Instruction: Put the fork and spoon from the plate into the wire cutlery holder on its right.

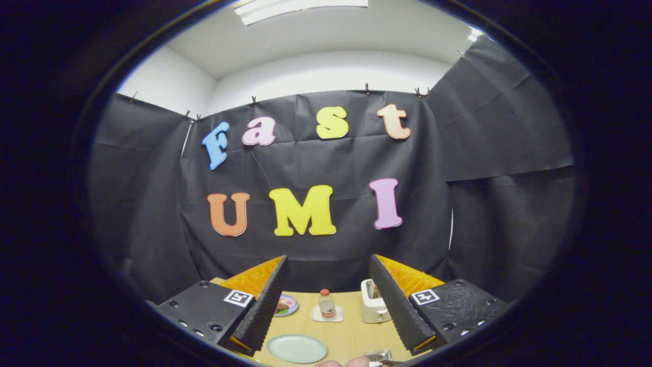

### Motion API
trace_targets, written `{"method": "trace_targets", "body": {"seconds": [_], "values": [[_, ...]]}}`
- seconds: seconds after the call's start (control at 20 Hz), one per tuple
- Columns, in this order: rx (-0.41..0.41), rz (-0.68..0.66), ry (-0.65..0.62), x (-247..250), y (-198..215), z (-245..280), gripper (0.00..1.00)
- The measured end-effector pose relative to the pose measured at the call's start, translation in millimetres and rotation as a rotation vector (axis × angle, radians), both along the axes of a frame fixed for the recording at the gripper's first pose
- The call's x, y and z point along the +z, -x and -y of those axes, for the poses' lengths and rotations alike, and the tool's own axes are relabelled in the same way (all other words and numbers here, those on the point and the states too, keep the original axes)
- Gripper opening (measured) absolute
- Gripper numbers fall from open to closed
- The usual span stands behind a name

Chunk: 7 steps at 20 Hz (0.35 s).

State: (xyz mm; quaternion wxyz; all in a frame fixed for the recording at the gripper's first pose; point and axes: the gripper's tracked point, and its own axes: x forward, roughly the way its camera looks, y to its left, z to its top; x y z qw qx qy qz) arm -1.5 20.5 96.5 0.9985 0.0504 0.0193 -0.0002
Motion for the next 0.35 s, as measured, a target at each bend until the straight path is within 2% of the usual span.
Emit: {"method": "trace_targets", "body": {"seconds": [0.35], "values": [[-0.016,0.029,-0.010,15.0,-2.2,8.7,0.96]]}}
